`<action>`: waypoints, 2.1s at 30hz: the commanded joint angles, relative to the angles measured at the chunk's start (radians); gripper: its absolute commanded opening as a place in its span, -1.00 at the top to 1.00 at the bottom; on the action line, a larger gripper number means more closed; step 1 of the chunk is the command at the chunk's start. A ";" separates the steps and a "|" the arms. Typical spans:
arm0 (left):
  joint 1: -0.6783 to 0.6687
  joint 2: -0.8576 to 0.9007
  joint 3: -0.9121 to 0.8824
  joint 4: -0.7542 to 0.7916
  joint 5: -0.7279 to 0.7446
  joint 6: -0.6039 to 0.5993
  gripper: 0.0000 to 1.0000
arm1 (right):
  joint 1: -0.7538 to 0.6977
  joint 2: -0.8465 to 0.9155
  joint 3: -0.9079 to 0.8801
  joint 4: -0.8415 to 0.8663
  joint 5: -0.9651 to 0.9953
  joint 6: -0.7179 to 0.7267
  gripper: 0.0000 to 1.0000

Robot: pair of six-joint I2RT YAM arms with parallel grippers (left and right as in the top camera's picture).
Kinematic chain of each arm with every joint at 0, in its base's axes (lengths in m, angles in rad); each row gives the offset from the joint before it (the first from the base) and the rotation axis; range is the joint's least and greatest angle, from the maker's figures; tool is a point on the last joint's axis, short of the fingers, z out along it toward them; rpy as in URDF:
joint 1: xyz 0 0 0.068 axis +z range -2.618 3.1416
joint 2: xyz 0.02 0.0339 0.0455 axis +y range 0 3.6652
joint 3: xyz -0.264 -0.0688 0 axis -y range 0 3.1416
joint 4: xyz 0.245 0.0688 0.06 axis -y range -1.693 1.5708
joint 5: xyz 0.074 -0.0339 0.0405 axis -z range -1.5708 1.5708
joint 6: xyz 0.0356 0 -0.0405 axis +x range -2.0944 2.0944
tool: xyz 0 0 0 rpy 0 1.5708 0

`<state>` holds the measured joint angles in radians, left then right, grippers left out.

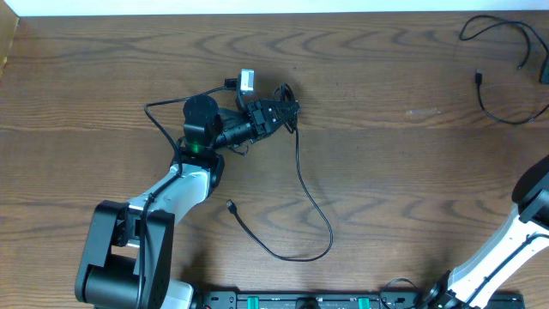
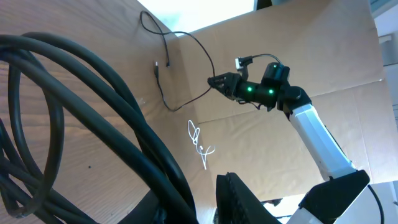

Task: Untangle cables

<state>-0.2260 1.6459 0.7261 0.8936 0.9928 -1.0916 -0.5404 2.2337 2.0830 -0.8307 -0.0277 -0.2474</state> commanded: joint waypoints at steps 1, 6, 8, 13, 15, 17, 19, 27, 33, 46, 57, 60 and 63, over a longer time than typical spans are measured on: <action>0.000 -0.002 0.010 0.005 0.009 0.022 0.49 | -0.003 0.012 -0.007 0.004 -0.006 -0.023 0.55; 0.000 -0.002 0.010 0.005 0.009 0.051 0.49 | -0.002 0.031 -0.006 0.006 -0.010 -0.018 0.98; 0.000 -0.002 0.010 0.005 0.009 0.051 0.49 | 0.000 0.014 -0.002 0.039 -0.011 -0.015 0.98; 0.000 -0.002 0.010 0.005 -0.029 0.051 0.49 | 0.000 -0.069 0.014 0.254 -0.035 -0.023 0.98; -0.001 -0.002 0.010 0.000 -0.029 0.051 0.50 | 0.000 -0.093 0.014 0.359 -0.035 -0.023 0.98; 0.000 -0.002 0.010 -0.027 -0.060 0.063 0.50 | 0.004 -0.106 0.014 0.515 -0.035 -0.023 0.98; -0.001 -0.002 0.010 -0.029 -0.096 0.063 0.50 | 0.015 -0.102 0.014 0.655 -0.035 -0.022 0.98; 0.000 -0.002 0.010 -0.029 -0.129 0.063 0.50 | 0.088 -0.018 0.014 1.109 0.054 0.024 0.97; 0.000 -0.002 0.010 -0.029 -0.149 0.070 0.50 | 0.122 0.164 0.014 0.958 0.129 0.044 0.98; -0.001 -0.002 0.010 -0.048 -0.293 0.135 0.85 | 0.119 0.134 0.038 0.777 0.148 0.165 -0.99; -0.053 -0.002 0.010 0.121 -0.425 0.067 0.85 | 0.122 -0.235 0.038 0.291 -0.037 0.420 -0.99; -0.105 -0.002 0.015 0.314 -0.621 0.058 0.85 | 0.122 -0.287 0.038 0.182 -0.120 0.468 -0.99; -0.166 -0.002 0.049 0.396 -0.830 0.058 0.85 | 0.122 -0.330 0.038 0.082 -0.226 0.487 -0.99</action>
<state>-0.3347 1.6474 0.7277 1.2381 0.4603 -1.0214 -0.4175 1.9331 2.1181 -0.6899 -0.1013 0.1715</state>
